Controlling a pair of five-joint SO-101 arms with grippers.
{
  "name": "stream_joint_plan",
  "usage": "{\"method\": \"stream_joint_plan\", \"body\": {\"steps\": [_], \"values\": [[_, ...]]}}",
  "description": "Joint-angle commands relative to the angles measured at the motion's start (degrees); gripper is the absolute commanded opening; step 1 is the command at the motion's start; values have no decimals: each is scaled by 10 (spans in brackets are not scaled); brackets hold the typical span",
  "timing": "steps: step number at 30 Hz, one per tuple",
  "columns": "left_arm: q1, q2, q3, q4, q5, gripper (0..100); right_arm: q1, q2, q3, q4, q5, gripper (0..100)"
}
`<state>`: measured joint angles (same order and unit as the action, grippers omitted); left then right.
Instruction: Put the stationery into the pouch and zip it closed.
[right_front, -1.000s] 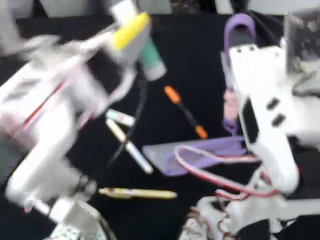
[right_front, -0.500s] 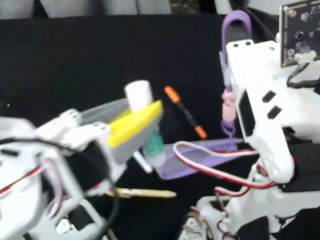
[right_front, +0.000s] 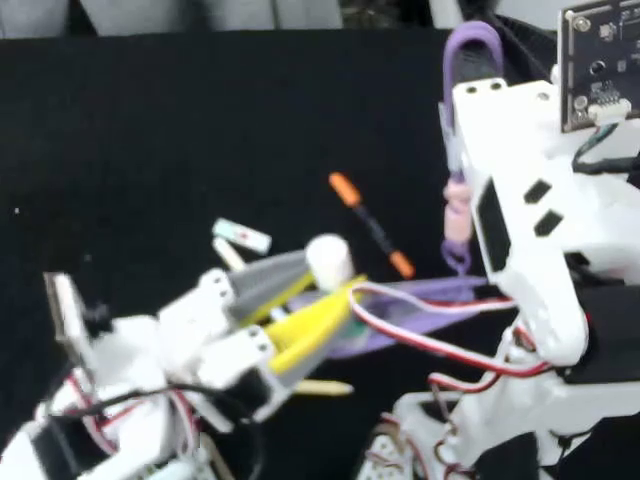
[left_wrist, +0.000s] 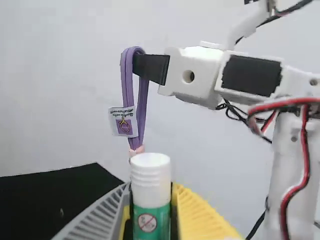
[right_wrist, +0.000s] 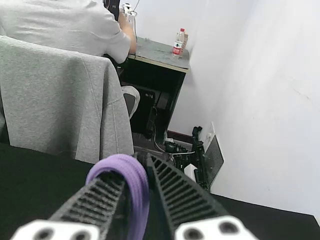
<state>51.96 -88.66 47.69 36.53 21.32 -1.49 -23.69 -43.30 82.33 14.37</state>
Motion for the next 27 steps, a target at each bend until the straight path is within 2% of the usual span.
{"method": "stream_joint_plan", "body": {"steps": [1,6,14,21,27], "values": [[14,-24,56,-25,-36,29,-6,-5,0,-18,-4,11],[42,-26,83,-29,-47,29,-6,-4,0,-18,-5,11],[40,-27,167,-49,-210,29,-6,-4,0,-17,-4,11],[-68,-27,255,-195,-227,29,-6,-4,0,-17,-4,11],[-102,-27,320,-213,-302,55,-6,-4,0,-18,-4,11]]}}
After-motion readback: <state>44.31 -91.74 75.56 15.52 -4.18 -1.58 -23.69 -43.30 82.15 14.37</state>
